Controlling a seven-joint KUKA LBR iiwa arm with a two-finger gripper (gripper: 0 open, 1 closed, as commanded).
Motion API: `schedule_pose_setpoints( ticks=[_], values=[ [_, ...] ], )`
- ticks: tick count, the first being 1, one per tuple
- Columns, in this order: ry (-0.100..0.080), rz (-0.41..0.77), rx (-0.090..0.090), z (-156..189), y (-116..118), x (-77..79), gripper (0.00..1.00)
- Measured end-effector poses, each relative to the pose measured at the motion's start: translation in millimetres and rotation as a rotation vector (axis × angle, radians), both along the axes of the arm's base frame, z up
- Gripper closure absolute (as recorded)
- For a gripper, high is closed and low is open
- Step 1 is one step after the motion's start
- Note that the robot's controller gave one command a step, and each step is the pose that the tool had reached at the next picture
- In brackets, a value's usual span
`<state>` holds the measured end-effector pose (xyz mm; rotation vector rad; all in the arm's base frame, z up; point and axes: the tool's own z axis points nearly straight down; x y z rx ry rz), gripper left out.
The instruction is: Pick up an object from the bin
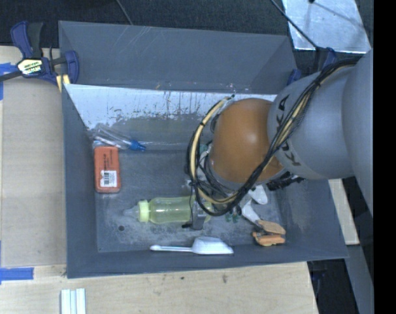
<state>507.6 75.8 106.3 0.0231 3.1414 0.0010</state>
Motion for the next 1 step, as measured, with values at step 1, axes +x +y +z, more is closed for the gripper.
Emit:
schedule_pose_setpoints(
  ticks=[1],
  values=[
    [-0.004, 0.034, -0.001, 148.8, -6.0, 15.3, 1.00]
  ],
)
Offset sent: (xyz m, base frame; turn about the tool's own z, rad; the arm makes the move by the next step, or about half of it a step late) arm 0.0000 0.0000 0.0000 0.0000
